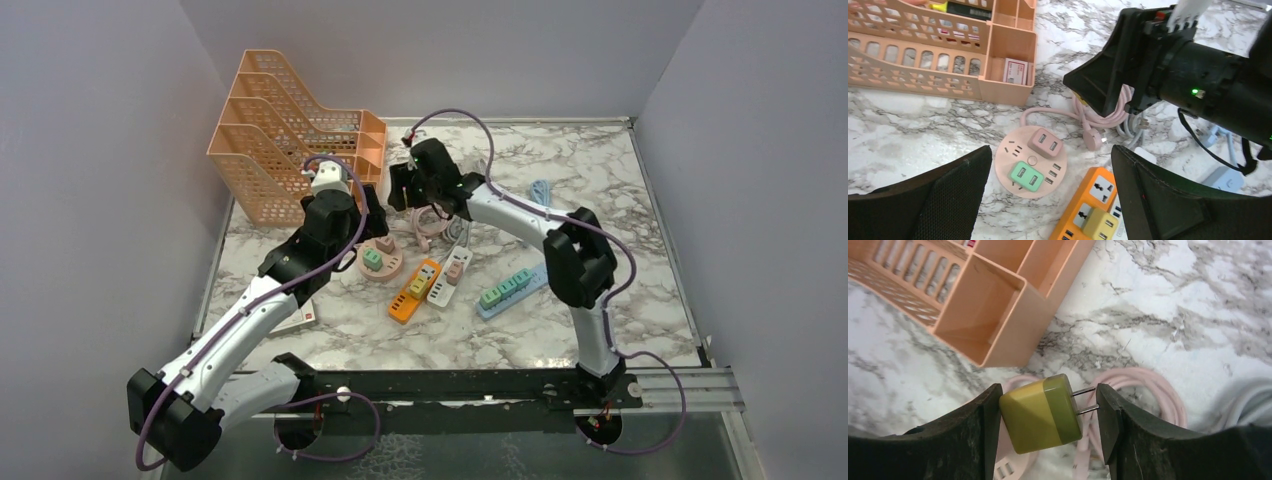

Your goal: Insert the plug

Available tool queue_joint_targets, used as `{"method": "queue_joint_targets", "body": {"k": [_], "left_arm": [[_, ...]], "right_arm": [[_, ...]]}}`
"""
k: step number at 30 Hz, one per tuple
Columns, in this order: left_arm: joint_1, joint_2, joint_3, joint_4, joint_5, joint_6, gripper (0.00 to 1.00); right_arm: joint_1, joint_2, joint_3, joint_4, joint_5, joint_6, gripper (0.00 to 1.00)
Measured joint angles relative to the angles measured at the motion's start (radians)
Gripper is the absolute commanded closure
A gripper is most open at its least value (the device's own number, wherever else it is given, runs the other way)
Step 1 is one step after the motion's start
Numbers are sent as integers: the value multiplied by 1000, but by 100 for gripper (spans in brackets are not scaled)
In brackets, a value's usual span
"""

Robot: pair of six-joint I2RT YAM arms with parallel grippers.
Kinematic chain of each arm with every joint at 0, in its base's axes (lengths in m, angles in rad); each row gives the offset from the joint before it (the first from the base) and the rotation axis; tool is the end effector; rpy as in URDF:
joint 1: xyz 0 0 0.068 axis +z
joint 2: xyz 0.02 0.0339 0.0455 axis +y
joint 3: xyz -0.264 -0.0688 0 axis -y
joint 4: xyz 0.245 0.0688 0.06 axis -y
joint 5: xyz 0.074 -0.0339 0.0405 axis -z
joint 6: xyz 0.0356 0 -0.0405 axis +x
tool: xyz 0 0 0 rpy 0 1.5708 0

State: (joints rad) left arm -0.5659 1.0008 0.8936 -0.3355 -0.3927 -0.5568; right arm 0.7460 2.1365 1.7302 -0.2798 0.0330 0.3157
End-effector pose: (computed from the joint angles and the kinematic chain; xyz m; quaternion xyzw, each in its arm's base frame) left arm 0.1965 -0.1087 0.3234 -0.1005 0.8293 -0.1396 0.5316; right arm 0.3644 0.3351 0.2252 -0.1860 0.8843 0.2038 0.3766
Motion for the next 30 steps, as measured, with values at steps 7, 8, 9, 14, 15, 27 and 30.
{"method": "queue_joint_targets", "body": {"k": [7,8,9,14,15,27,30], "left_arm": [[2,-15,-12,40,151,-47,8],[2,-16,-23,65,188,-55,8],[2,-15,-32,83,218,-60,8],[2,26,-81,180,378,-98,14],[2,40,-85,196,407,-104,14],[0,142,-147,430,696,-195,14],[-4,154,-167,491,708,-214,15]], "right_arm": [[0,-258,-268,35,10,286,52],[0,-296,-314,36,12,332,52],[0,-334,-360,38,15,378,52],[0,-521,-542,35,38,591,52],[0,-551,-558,32,44,623,52],[0,-728,-680,26,137,914,52],[0,-728,-692,26,138,948,53]]}}
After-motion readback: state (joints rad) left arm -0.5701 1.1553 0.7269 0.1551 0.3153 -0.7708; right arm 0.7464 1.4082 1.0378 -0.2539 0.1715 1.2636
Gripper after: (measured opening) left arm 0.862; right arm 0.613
